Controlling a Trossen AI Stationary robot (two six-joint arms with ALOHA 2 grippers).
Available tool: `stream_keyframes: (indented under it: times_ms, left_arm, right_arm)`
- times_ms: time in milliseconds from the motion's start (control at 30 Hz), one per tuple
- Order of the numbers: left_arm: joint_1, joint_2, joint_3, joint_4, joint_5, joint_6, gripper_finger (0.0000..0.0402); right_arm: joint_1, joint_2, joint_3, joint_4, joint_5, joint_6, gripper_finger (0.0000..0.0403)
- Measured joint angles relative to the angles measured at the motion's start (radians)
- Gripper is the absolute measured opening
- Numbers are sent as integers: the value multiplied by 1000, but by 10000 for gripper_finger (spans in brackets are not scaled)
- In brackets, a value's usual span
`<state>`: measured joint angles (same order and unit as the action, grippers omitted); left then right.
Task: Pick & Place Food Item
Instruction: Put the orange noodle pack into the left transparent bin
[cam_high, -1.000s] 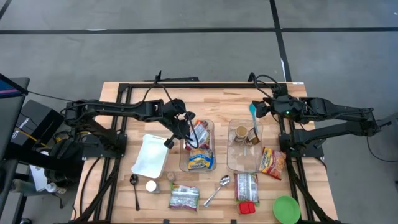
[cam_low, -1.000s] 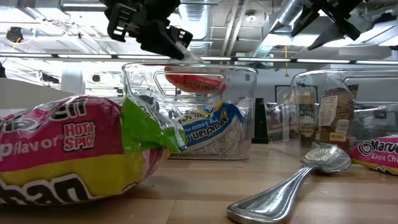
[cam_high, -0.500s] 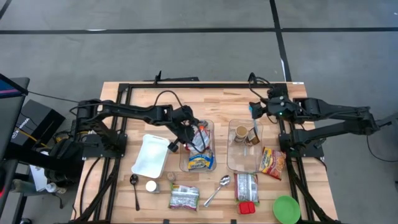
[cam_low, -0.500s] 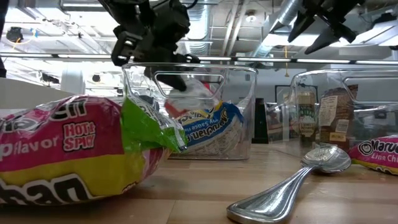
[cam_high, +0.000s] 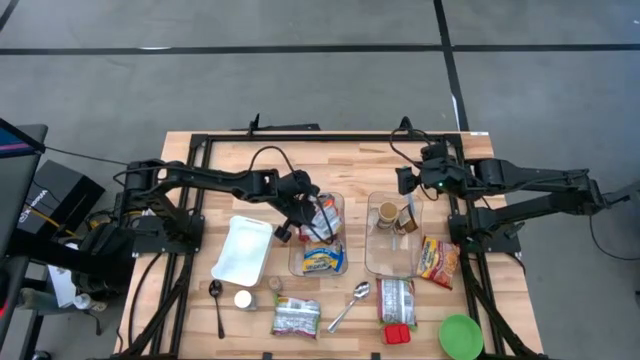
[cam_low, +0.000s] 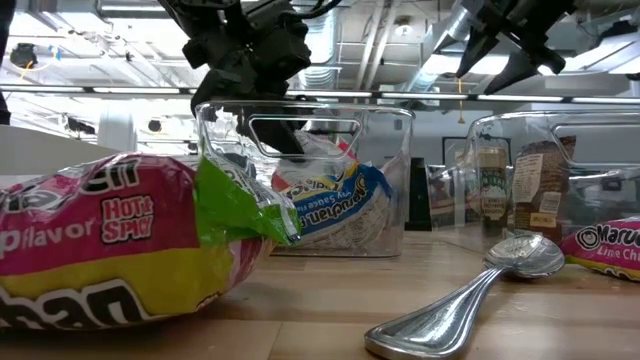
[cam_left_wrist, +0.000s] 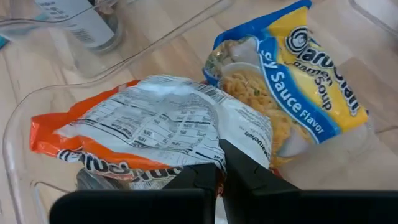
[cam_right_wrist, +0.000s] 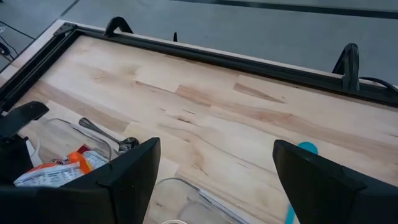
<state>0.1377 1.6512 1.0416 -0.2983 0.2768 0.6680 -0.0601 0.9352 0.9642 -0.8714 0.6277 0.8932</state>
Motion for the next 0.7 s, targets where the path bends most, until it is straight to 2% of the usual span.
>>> stream_keyframes:
  times_ms: [300,700]
  left_arm:
    - [1,-9,0,-17,-77,-22,8]
    - [3,-46,0,-39,-141,-22,83]
  right_arm:
    - [0,0,0,33,0,-3,304]
    - [0,0,0,52,0,-3,304]
